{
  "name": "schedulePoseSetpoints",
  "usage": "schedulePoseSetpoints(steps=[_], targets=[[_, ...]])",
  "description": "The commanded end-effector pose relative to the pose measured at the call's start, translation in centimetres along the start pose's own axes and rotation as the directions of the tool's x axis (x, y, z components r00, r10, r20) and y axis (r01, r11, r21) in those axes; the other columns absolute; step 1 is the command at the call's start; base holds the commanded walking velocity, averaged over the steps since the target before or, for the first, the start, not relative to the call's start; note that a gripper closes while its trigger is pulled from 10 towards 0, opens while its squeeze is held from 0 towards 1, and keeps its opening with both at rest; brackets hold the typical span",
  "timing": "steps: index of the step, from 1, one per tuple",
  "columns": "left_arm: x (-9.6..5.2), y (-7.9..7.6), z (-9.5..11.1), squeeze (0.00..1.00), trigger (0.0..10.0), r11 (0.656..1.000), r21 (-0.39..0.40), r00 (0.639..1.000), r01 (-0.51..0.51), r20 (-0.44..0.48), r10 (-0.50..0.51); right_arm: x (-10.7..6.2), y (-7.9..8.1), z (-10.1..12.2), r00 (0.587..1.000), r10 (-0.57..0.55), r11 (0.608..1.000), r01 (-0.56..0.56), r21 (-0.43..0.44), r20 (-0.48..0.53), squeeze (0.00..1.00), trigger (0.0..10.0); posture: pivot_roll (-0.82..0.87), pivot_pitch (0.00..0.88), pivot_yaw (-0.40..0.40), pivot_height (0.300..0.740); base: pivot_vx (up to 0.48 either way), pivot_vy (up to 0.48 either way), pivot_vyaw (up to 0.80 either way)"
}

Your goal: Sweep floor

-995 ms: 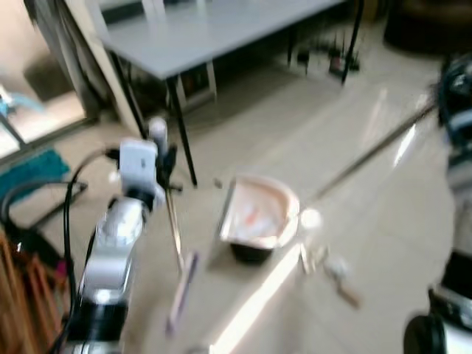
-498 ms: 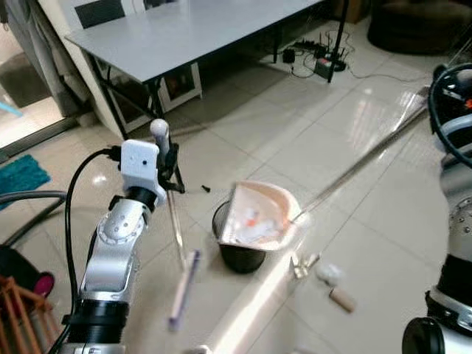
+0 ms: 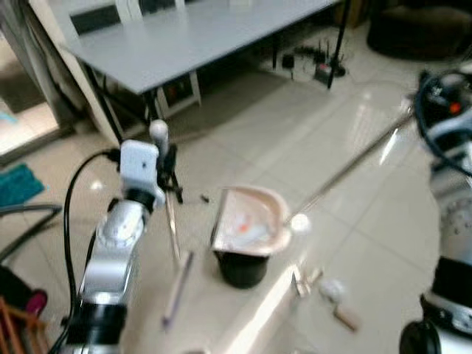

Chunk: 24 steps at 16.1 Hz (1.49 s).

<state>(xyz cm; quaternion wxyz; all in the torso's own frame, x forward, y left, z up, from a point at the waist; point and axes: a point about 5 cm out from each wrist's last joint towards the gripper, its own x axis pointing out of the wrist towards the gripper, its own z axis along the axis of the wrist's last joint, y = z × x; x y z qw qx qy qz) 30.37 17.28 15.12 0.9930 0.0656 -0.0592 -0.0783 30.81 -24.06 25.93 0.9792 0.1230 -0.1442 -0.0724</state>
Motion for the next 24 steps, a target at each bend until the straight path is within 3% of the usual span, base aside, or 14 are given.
schedulePoseSetpoints(steps=[1,6,14,18,22,23,24], targets=[[-0.1,0.8,0.9,0.00,10.0,0.999,0.034,0.999,-0.021,0.037,0.020,0.1,1.3,1.1,0.996,0.051,0.998,-0.053,0.026,0.068,0.00,10.0,0.03,0.019,0.047,0.740,0.401,0.000,0.00],[0.0,1.3,1.2,0.00,10.0,0.999,0.001,0.997,-0.038,0.065,0.037,0.2,1.2,1.4,0.995,0.052,0.998,-0.054,0.017,0.090,0.00,10.0,0.02,0.026,0.052,0.740,0.391,0.000,0.00],[0.1,1.3,1.1,0.00,10.0,0.999,0.027,0.999,-0.022,0.049,0.021,0.4,1.3,1.5,0.992,0.081,0.997,-0.079,-0.022,0.097,0.00,10.0,0.02,0.035,0.056,0.740,0.000,0.000,0.00],[0.1,1.4,1.0,0.00,10.0,0.999,0.032,0.999,-0.016,0.042,0.014,0.3,2.6,1.8,0.976,0.182,0.981,-0.172,-0.094,0.118,0.00,10.0,0.02,0.036,0.062,0.740,0.000,0.000,0.00],[0.1,1.3,0.9,0.00,10.0,0.999,0.045,1.000,-0.007,0.030,0.005,-0.8,5.8,0.9,0.914,0.395,0.905,-0.371,-0.210,0.088,0.00,10.0,0.03,0.046,0.059,0.740,0.000,0.000,0.00],[0.2,1.3,0.8,0.00,10.0,0.999,0.046,1.000,-0.007,0.029,0.006,-1.1,6.6,0.6,0.895,0.441,0.877,-0.411,-0.247,0.075,0.00,10.0,0.02,0.046,0.059,0.740,0.000,0.000,0.00],[0.2,1.3,0.8,0.00,10.0,0.999,0.048,1.000,-0.007,0.027,0.005,-1.6,7.8,0.2,0.856,0.515,0.825,-0.479,-0.300,0.049,0.00,10.0,0.02,0.047,0.059,0.740,0.000,0.000,0.00]])
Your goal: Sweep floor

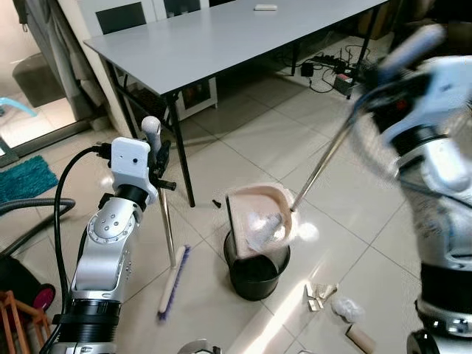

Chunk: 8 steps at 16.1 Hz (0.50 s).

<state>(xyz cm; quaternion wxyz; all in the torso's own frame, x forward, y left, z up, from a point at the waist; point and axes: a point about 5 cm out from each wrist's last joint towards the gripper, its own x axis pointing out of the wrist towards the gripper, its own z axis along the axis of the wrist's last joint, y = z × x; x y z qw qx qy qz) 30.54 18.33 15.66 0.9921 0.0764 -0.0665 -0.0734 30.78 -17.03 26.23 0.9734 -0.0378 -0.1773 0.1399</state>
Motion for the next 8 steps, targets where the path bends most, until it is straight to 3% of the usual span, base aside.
schedulePoseSetpoints(steps=[1,2,3,8], targets=[[0.1,0.2,0.4,0.00,10.0,1.000,0.026,1.000,0.004,0.013,-0.005,0.0,2.1,1.5,0.987,0.142,0.981,-0.131,-0.146,0.069,0.00,10.0,0.02,0.046,0.059,0.740,0.000,0.000,0.00],[0.1,0.1,0.4,0.00,10.0,1.000,0.028,1.000,0.007,0.013,-0.007,-0.2,3.5,1.2,0.973,0.225,0.951,-0.208,-0.227,0.051,0.00,10.0,0.02,0.043,0.059,0.740,0.000,0.000,0.00],[0.0,0.0,0.3,0.00,10.0,1.000,0.027,1.000,0.008,0.013,-0.008,-0.4,4.5,1.0,0.961,0.274,0.934,-0.255,-0.250,0.045,0.00,10.0,0.02,0.040,0.058,0.740,0.000,0.000,0.00],[0.1,-0.3,0.4,0.00,10.0,0.999,0.032,1.000,0.015,0.020,-0.015,-1.3,9.0,-0.8,0.932,0.359,0.895,-0.327,-0.303,0.052,0.00,10.0,0.03,0.031,0.044,0.740,0.000,0.000,0.00]])
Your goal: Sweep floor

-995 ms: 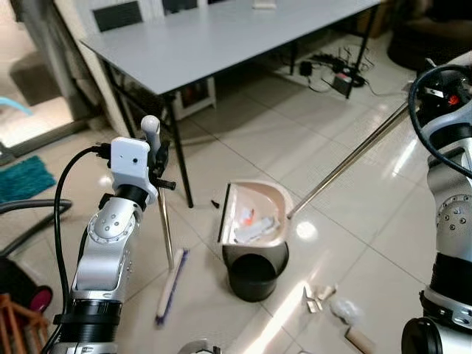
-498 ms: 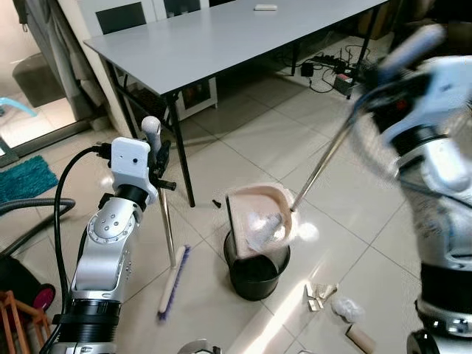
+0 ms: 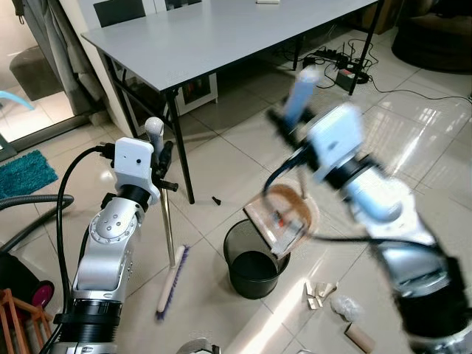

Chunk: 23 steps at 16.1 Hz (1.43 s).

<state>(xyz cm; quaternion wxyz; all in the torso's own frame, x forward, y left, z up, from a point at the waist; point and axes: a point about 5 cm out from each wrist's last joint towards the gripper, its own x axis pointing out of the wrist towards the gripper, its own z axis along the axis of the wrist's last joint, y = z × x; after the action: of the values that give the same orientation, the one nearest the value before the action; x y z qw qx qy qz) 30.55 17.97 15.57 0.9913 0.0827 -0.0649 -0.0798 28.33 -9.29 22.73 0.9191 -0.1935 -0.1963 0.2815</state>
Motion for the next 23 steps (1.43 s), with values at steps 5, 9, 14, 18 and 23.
schedulePoseSetpoints(steps=[5,9,14,18,23], targets=[[0.3,0.3,0.7,0.00,10.0,1.000,0.027,0.999,-0.011,0.037,0.010,1.0,2.7,3.1,0.978,0.091,0.995,-0.080,-0.067,0.188,0.00,10.0,0.03,0.020,0.044,0.740,0.000,0.000,0.00],[0.8,0.0,0.8,0.00,10.0,1.000,0.020,0.999,0.004,0.039,-0.004,1.1,4.0,3.1,0.958,0.218,0.957,-0.172,-0.234,0.186,0.00,10.0,0.02,0.005,0.049,0.740,0.000,0.000,0.00],[0.5,-0.7,-0.3,0.00,10.0,0.997,0.020,0.997,0.074,-0.004,-0.074,0.8,-2.1,4.6,0.973,-0.045,0.921,0.128,-0.368,0.226,0.00,10.0,-0.01,0.000,0.066,0.740,0.000,0.000,0.00],[-0.8,-0.3,-1.5,0.00,10.0,0.994,0.016,0.993,0.106,-0.055,-0.105,-3.2,-11.8,3.3,0.844,-0.522,0.771,0.530,-0.354,0.126,0.00,10.0,-0.01,0.018,0.052,0.740,0.000,0.000,0.00],[-3.1,-0.5,-2.8,0.00,10.0,0.979,0.049,0.975,0.197,-0.110,-0.191,-7.7,-13.1,-3.0,0.647,-0.757,0.630,0.690,-0.357,-0.086,0.00,10.0,0.03,0.044,0.038,0.740,0.000,0.000,0.00]])
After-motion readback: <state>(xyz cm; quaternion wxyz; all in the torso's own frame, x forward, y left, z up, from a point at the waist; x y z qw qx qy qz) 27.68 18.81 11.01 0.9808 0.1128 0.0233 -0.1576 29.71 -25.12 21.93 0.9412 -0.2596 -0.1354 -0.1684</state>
